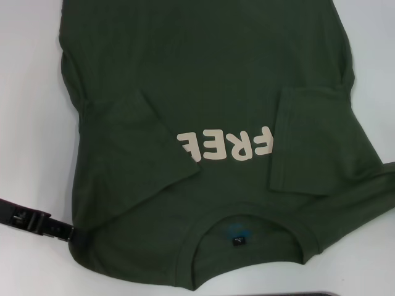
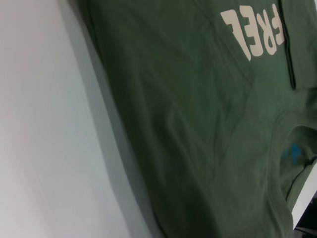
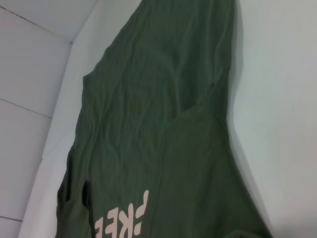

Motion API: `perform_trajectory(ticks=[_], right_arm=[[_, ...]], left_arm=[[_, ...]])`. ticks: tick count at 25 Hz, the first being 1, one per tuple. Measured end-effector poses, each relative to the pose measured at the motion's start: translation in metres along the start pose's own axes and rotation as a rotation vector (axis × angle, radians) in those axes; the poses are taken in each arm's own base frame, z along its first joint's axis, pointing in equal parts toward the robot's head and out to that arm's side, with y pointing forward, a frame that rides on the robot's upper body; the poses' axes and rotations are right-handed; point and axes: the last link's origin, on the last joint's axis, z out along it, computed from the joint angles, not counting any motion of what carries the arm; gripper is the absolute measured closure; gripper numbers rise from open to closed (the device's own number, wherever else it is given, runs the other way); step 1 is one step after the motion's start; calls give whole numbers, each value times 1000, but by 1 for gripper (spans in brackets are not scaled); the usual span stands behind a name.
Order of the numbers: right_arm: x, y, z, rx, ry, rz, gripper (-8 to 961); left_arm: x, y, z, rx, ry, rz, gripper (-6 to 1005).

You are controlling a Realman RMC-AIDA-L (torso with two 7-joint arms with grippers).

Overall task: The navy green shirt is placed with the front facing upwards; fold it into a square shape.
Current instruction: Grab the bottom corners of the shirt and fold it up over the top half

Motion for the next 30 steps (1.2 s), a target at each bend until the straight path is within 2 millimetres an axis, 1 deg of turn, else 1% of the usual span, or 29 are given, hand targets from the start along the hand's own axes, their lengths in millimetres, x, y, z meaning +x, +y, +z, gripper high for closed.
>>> perform_trajectory(ticks=[10, 15, 20, 30], right_arm=[[-1, 0, 0, -1, 0, -2, 923], [-1, 0, 1, -1, -1, -3, 923], [2, 0, 1, 0, 0, 1, 923], [23, -10, -14, 33, -26, 54, 923]], left_arm=[[2, -1, -1, 10, 2, 2, 673], [3, -1, -2, 12, 5, 1, 897], [4, -3, -5, 24, 26, 1, 994], [6, -7, -14, 46, 35, 9, 993]])
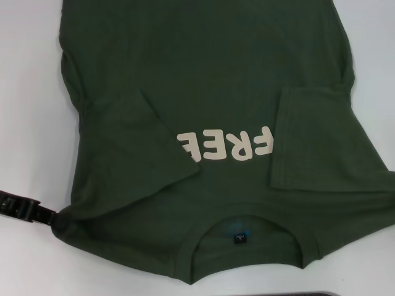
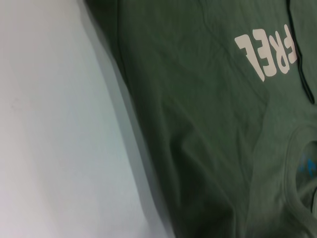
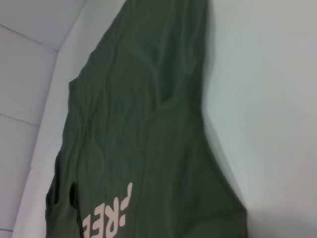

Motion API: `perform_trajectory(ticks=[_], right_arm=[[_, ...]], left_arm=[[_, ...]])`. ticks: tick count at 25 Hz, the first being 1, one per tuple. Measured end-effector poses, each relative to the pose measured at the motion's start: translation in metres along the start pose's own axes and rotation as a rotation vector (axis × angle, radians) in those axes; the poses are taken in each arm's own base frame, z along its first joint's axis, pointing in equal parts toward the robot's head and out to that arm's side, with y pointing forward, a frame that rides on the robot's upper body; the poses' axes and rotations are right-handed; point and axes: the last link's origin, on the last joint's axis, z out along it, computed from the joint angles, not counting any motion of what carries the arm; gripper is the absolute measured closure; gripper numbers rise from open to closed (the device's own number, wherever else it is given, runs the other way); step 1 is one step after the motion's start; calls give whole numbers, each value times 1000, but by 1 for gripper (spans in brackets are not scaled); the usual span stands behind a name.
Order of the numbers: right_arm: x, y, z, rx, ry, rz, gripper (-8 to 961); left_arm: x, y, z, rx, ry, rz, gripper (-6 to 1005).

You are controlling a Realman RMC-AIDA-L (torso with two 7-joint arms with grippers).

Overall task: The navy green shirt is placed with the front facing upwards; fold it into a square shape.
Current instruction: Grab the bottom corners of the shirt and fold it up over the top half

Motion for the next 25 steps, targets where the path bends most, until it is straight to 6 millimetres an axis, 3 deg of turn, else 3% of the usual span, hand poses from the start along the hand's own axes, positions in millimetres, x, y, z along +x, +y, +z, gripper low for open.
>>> perform_trajectory(ticks=[8, 25], right_arm=[[5, -1, -4, -3, -1, 6, 924], [-34, 31, 31, -119, 49, -119, 925]], left_arm=[[-1, 1, 2, -9, -11, 10, 993], [19, 29, -2, -169, 55, 145, 994]])
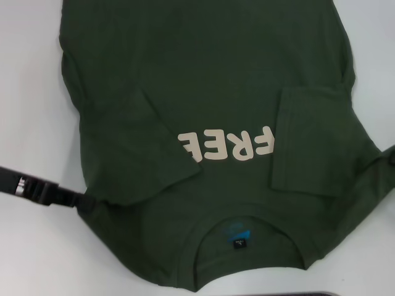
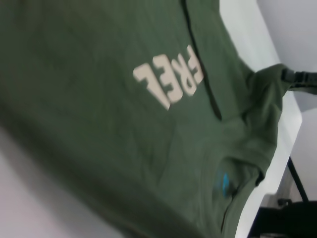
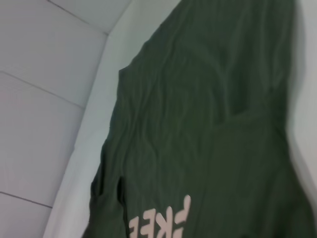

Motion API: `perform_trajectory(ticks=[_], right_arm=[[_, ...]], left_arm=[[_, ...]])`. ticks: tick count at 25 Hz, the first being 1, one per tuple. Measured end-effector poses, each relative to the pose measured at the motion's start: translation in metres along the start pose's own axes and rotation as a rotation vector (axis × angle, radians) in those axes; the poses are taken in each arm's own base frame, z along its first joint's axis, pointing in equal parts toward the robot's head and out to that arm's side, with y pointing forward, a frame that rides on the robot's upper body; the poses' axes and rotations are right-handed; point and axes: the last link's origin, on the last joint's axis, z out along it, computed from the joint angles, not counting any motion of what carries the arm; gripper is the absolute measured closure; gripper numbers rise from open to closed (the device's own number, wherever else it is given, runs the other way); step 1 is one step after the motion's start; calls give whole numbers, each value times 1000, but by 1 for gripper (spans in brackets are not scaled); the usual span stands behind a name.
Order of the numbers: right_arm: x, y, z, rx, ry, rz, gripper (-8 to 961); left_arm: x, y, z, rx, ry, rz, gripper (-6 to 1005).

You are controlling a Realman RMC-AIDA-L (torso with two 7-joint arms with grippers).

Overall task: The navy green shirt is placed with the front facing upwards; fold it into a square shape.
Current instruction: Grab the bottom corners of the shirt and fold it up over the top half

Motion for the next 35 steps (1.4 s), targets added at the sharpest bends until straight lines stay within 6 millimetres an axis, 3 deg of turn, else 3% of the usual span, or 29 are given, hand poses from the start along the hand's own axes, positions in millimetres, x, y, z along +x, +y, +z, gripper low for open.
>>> perform_trajectory(ticks=[7, 14, 28, 35], right_arm=[[-19, 7, 17, -18, 20, -40, 925], [-44, 14, 36, -12, 18, -75, 926], [-124, 42, 88, 53, -35, -206, 924], [-151, 58, 115, 85, -57, -275, 925]], left_arm=[[22, -3, 1, 21, 78, 18, 994], [57, 0, -1, 42, 203, 37, 993], [130, 4, -8, 117, 469, 75, 993], [156, 6, -13, 128, 622, 78, 993]])
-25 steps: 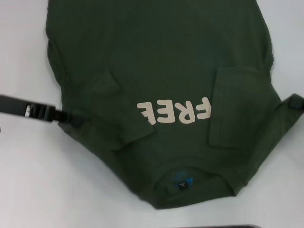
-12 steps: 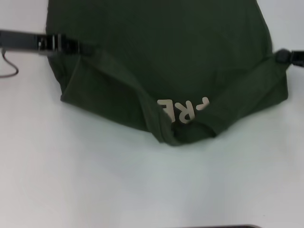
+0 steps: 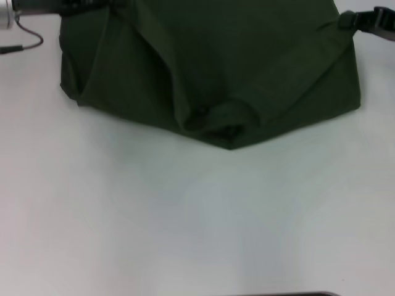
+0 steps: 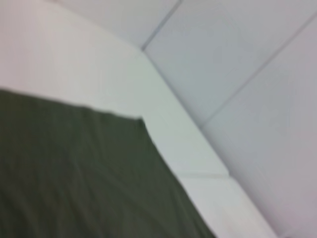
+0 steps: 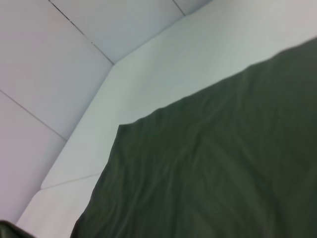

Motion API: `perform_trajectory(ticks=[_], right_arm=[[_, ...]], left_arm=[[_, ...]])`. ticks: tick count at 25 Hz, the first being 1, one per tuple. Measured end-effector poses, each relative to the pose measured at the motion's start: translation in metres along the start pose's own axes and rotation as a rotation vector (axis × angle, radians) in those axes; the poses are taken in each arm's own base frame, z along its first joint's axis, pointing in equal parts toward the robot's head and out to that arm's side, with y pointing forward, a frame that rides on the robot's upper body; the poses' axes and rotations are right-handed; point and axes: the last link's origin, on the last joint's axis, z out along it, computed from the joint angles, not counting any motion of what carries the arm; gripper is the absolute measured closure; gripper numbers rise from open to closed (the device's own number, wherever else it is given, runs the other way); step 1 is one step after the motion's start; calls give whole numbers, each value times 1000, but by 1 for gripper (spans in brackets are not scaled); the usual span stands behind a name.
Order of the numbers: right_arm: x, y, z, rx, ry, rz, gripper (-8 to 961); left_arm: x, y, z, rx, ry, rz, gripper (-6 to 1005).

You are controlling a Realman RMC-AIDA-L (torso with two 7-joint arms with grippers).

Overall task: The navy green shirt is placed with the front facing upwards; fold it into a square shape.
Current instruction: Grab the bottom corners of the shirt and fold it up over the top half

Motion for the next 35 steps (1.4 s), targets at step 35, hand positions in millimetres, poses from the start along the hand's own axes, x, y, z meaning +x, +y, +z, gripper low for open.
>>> perform_trajectory(ticks=[35], right_arm=[[-53, 4, 25, 143, -118, -97, 924]], left_arm=[[25, -25, 16, 168, 302, -65, 992]])
